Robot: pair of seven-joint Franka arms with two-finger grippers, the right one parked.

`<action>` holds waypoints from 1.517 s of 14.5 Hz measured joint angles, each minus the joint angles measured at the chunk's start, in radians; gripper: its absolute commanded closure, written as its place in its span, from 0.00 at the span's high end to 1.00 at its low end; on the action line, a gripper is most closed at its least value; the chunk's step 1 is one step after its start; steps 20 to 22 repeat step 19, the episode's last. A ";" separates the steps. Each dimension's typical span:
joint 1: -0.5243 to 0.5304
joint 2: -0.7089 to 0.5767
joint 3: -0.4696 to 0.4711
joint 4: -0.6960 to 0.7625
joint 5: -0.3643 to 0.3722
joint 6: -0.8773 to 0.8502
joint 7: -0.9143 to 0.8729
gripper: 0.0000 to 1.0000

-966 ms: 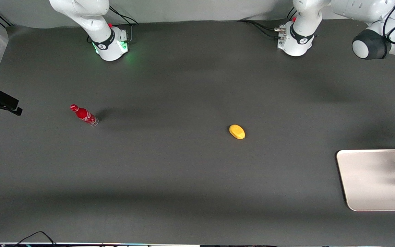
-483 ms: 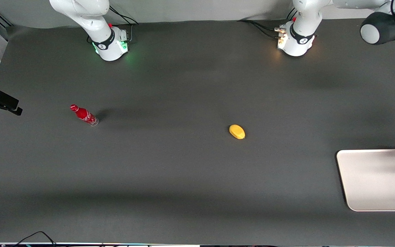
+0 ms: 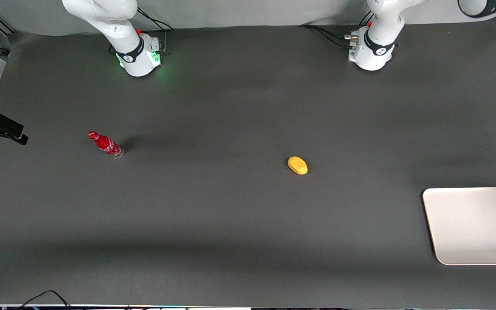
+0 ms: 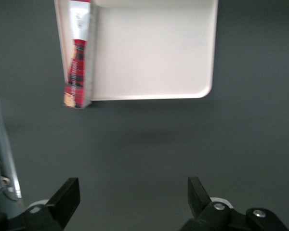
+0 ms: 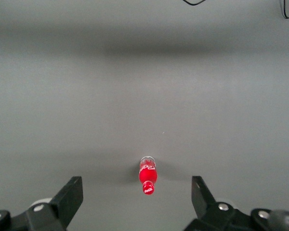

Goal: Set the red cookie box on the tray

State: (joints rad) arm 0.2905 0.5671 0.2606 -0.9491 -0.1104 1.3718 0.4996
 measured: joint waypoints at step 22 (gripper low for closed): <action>-0.028 -0.738 -0.501 -0.916 0.060 0.225 -0.424 1.00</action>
